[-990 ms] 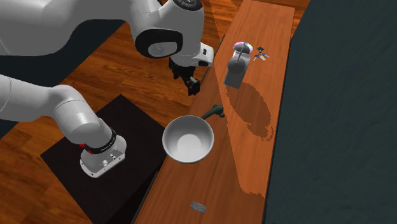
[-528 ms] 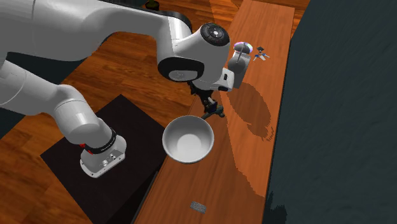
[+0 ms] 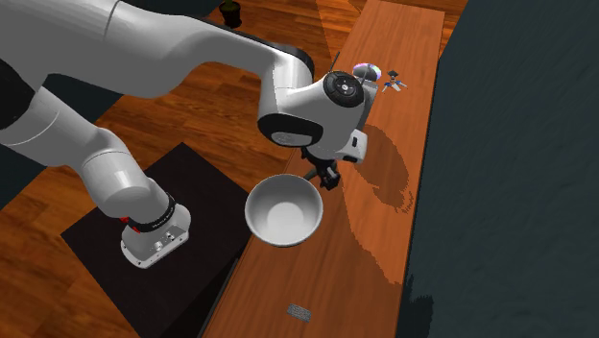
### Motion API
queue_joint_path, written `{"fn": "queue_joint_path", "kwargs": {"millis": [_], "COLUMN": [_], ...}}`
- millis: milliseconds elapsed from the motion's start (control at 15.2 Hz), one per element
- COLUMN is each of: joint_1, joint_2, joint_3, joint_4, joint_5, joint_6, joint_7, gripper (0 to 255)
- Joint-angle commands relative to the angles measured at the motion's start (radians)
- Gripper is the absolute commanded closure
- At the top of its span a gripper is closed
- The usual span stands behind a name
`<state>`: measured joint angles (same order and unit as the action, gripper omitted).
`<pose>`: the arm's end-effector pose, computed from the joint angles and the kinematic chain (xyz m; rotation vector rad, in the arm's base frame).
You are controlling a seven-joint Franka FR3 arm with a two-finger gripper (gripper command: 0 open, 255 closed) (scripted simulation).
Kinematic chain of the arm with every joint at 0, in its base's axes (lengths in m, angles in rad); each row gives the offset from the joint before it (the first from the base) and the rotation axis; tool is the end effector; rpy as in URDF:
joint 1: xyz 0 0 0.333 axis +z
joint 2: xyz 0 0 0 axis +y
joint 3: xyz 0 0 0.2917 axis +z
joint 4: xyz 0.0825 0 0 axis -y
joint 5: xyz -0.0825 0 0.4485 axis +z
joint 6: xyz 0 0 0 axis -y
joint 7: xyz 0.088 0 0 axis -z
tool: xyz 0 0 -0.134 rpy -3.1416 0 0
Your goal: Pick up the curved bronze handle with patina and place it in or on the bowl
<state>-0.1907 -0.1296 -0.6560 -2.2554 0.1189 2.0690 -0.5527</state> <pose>0.3732 -0.4028 0.3145 -2.9025 0.5102 -0.0745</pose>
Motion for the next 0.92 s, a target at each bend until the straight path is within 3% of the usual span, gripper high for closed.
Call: {"fn": "queue_joint_path", "kwargs": {"millis": [0,594,660,858], "joint_1": [0.003,0.006,0.006,0.006], "joint_2": [0.014,0.025,0.025,0.025], "joint_3": [-0.001,-0.001,-0.001,-0.001], "joint_4": [-0.015,-0.028,-0.028,-0.028], "joint_5": [0.012,0.021,0.021,0.021], "joint_6": [0.026,0.047,0.047,0.047], "joint_7": [-0.007,-0.013,-0.013,-0.013], "gripper": [0,0,255,255]}}
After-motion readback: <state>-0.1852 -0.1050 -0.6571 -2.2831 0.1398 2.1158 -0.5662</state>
